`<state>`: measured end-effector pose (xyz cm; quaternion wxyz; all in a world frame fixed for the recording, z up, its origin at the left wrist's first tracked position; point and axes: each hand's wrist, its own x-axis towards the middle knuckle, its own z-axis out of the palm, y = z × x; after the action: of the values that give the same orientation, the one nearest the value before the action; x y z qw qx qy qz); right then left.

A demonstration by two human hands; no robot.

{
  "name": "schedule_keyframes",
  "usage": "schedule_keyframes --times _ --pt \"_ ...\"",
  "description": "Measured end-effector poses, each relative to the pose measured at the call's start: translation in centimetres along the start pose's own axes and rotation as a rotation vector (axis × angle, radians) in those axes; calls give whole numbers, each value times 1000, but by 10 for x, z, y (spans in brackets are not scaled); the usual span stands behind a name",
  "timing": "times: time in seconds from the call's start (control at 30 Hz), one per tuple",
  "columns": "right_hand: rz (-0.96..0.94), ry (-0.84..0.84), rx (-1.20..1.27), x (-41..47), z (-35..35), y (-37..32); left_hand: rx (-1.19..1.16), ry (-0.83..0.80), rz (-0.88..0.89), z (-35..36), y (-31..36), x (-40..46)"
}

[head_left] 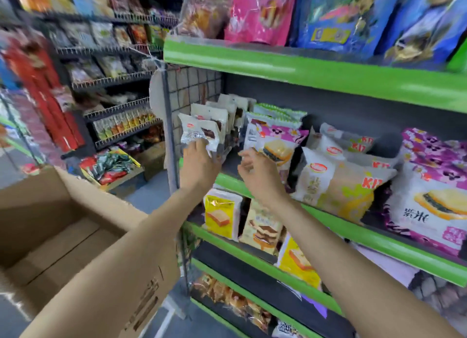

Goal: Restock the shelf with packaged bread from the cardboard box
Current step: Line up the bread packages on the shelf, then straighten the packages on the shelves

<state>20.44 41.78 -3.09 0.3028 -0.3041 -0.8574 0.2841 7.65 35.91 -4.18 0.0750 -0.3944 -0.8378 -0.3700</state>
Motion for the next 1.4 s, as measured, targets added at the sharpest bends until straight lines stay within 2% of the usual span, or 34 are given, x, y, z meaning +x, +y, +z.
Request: schedule_keyframes --times 0.07,0.2,0.33,0.4,0.47,0.67,0.73,0.87,0.97,1.13,1.2,1.4 --pt "59 -41 -29 35 22 -1 153 12 60 -4 -18 36" --pt "179 -85 -11 89 60 2 459 -137 328 -3 -46 93" --pt "299 -146 350 126 96 5 583 -325 463 -5 -50 132" --pt "346 -179 358 133 112 8 543 -408 467 -6 -49 143" --pt "361 -132 341 139 113 13 413 -449 440 -6 -48 152" --pt "478 189 799 177 89 25 201 -534 360 4 -38 175" --pt "541 278 765 204 91 30 196 -509 346 13 -36 178" --pt "632 287 525 244 92 42 293 -340 362 30 -40 179" --pt "653 243 606 260 95 51 325 -239 385 33 -42 178" --pt "748 120 716 254 99 57 292 -248 373 31 -51 180" --pt "722 97 663 253 101 57 280 -260 367 30 -51 181" --pt "712 313 529 259 94 45 277 -238 358 33 -49 180"
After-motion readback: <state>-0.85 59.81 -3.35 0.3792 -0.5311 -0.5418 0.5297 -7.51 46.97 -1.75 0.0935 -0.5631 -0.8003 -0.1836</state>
